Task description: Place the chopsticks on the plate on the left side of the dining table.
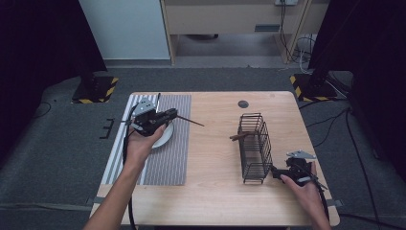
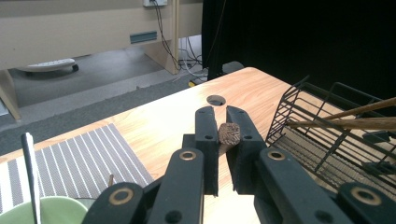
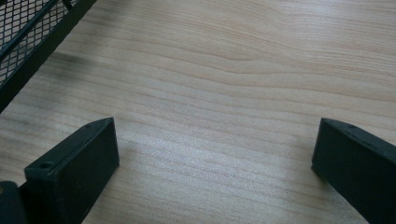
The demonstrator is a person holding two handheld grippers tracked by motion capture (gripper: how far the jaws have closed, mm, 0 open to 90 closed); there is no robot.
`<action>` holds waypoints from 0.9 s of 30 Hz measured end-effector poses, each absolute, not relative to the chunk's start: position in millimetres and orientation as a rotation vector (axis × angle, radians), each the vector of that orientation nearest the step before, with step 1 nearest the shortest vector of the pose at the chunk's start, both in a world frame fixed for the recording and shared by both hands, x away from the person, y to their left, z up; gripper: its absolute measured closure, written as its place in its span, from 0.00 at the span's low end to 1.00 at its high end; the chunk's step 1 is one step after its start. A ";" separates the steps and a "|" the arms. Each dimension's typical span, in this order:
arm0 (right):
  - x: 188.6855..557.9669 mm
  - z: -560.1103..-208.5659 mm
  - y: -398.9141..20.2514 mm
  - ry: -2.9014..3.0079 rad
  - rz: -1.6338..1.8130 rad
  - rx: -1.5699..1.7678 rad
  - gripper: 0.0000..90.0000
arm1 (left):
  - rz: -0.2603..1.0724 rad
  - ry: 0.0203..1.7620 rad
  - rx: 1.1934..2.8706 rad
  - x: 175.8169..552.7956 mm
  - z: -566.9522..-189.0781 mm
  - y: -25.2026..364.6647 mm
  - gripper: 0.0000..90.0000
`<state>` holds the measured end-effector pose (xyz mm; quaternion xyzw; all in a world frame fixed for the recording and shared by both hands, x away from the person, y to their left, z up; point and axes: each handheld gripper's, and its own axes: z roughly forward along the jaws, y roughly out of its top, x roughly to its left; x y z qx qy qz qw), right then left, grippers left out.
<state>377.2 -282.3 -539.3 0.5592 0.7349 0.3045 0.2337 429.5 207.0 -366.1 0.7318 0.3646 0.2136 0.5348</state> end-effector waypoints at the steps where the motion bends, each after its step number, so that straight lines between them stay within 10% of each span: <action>1: 377.2 -539.3 -282.3 2.018 0.836 1.535 0.01 | 0.511 0.869 1.746 429.4 -366.5 207.8 0.92; 27: 377.2 -539.3 -282.3 2.018 0.836 1.536 0.01 | 0.545 0.892 1.766 426.7 -374.7 224.8 0.92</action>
